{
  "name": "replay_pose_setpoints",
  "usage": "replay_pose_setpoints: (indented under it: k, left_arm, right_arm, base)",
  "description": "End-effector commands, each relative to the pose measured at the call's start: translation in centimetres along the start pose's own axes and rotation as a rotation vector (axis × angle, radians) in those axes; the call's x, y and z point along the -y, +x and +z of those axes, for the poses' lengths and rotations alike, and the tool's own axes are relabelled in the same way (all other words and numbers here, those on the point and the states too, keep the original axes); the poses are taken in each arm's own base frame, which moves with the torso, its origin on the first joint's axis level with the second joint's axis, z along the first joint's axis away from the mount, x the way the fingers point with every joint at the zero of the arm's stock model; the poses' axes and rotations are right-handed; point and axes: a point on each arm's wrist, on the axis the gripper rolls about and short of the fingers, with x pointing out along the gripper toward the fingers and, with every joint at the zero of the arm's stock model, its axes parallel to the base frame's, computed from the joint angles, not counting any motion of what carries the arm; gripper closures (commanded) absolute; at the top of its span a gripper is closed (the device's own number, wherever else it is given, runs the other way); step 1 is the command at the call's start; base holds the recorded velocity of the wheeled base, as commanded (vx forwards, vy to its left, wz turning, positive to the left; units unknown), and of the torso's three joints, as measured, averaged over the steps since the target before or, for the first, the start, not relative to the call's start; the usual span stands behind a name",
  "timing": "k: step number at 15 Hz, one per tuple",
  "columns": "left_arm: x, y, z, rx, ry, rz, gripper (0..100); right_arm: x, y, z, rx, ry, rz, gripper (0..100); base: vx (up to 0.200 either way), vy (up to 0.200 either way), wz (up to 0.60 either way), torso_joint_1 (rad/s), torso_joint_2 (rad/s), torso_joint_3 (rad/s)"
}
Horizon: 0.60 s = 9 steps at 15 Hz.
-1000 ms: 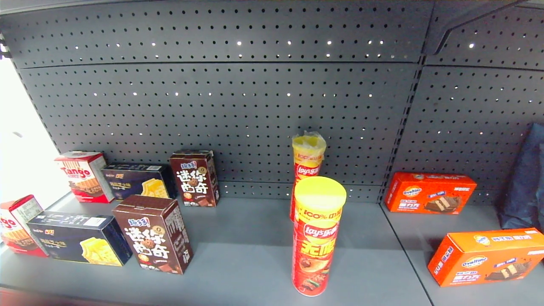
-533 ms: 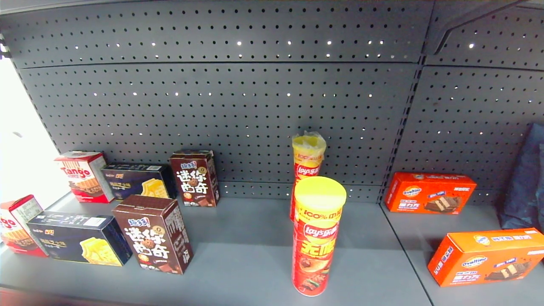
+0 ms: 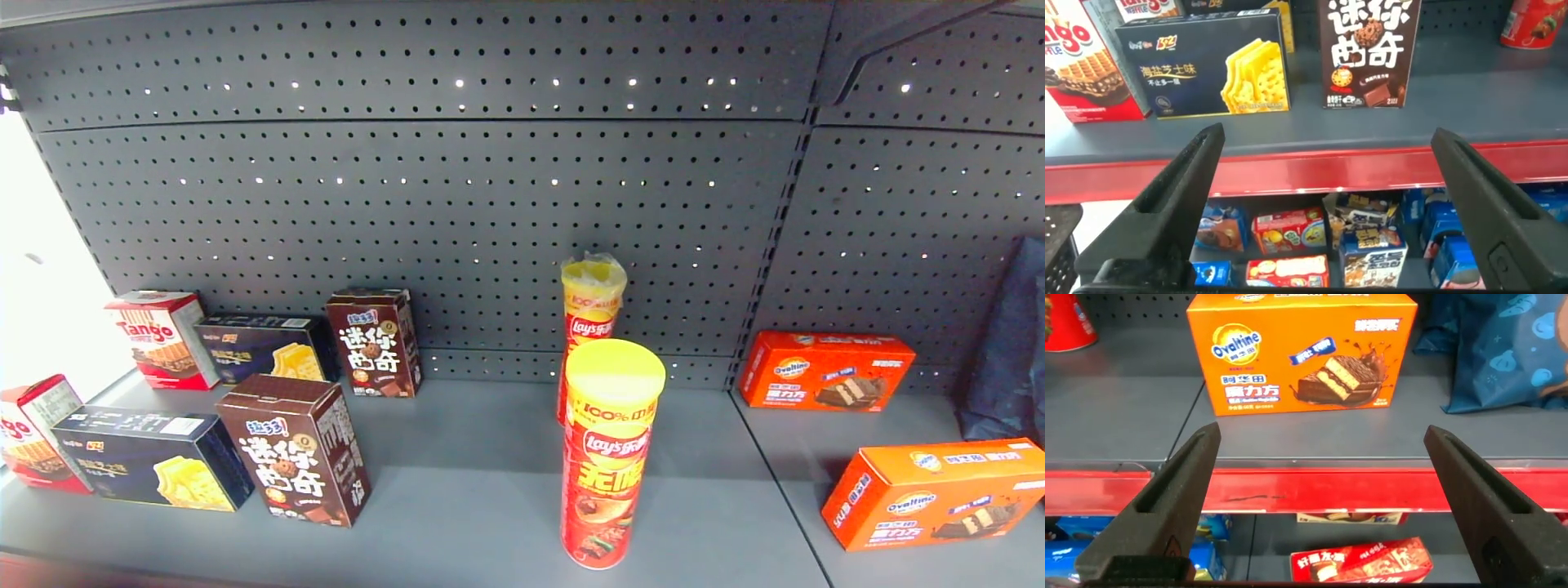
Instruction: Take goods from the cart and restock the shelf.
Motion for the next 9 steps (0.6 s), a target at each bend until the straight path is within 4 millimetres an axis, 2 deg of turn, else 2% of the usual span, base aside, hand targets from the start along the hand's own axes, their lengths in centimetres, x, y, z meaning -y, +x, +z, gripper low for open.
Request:
replay_pose_setpoints:
  k: [1,9]
  left_arm:
    - [0.00,0.08,0.03,-0.011,-0.002,0.004,0]
    - [0.01,-0.14,-0.06,0.017,0.000,-0.001,0]
  right_arm:
    - [0.08,-0.56,-0.16,0.078,0.005,0.031,0]
    - [0.09,-0.54,-0.14,0.078,0.006,0.038,0]
  base:
    - [0.000,0.000,0.00,0.000,0.00,0.000]
    - [0.000,0.000,0.00,0.000,0.00,0.000]
